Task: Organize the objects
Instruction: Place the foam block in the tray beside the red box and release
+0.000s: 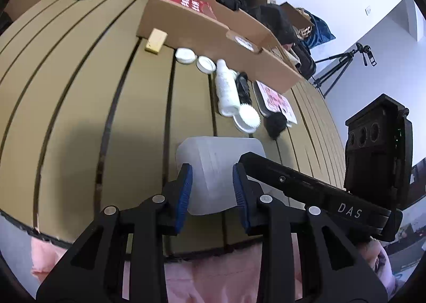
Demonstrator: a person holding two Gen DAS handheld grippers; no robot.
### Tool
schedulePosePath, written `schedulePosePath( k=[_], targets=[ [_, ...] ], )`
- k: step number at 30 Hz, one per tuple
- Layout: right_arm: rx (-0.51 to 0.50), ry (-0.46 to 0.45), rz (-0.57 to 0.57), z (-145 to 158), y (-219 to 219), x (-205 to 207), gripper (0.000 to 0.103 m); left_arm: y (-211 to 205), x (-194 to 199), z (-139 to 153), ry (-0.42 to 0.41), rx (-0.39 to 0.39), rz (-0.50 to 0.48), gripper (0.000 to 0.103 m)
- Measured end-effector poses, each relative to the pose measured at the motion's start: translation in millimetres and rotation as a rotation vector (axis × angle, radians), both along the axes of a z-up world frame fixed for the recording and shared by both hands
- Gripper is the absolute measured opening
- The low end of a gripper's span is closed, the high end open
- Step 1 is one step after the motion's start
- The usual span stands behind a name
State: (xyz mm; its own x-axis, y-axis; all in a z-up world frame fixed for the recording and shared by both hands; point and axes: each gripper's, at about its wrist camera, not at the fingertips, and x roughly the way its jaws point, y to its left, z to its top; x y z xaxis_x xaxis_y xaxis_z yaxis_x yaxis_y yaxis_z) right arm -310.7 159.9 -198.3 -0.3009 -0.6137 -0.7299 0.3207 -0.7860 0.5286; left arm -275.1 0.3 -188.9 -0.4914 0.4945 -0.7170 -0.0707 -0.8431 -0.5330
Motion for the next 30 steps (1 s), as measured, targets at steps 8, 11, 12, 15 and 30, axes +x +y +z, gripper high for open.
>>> schedulePosePath(
  k=[8, 11, 12, 15, 30],
  targets=[
    [0.056, 0.161, -0.072, 64.5, 9.3, 9.9, 0.044, 20.0, -22.5, 69.4, 0.112, -0.011, -0.049, 0.026],
    [0.036, 0.208, -0.07, 103.7, 10.1, -24.1, 0.044, 17.6, -66.9, 113.0, 0.189, -0.037, -0.064, 0.026],
    [0.041, 0.217, -0.066, 114.0, 7.1, -37.8, 0.043, 16.3, -88.7, 123.3, 0.19, -0.036, -0.068, 0.026],
    [0.095, 0.25, -0.063, 135.9, -5.6, -84.7, 0.042, 6.1, -151.9, 130.8, 0.145, -0.017, -0.024, 0.026],
    [0.188, -0.025, -0.031, 24.0, -69.1, -225.3, 0.033, -26.9, -214.3, 62.7, 0.043, -0.231, 0.084, 0.053]
  ],
)
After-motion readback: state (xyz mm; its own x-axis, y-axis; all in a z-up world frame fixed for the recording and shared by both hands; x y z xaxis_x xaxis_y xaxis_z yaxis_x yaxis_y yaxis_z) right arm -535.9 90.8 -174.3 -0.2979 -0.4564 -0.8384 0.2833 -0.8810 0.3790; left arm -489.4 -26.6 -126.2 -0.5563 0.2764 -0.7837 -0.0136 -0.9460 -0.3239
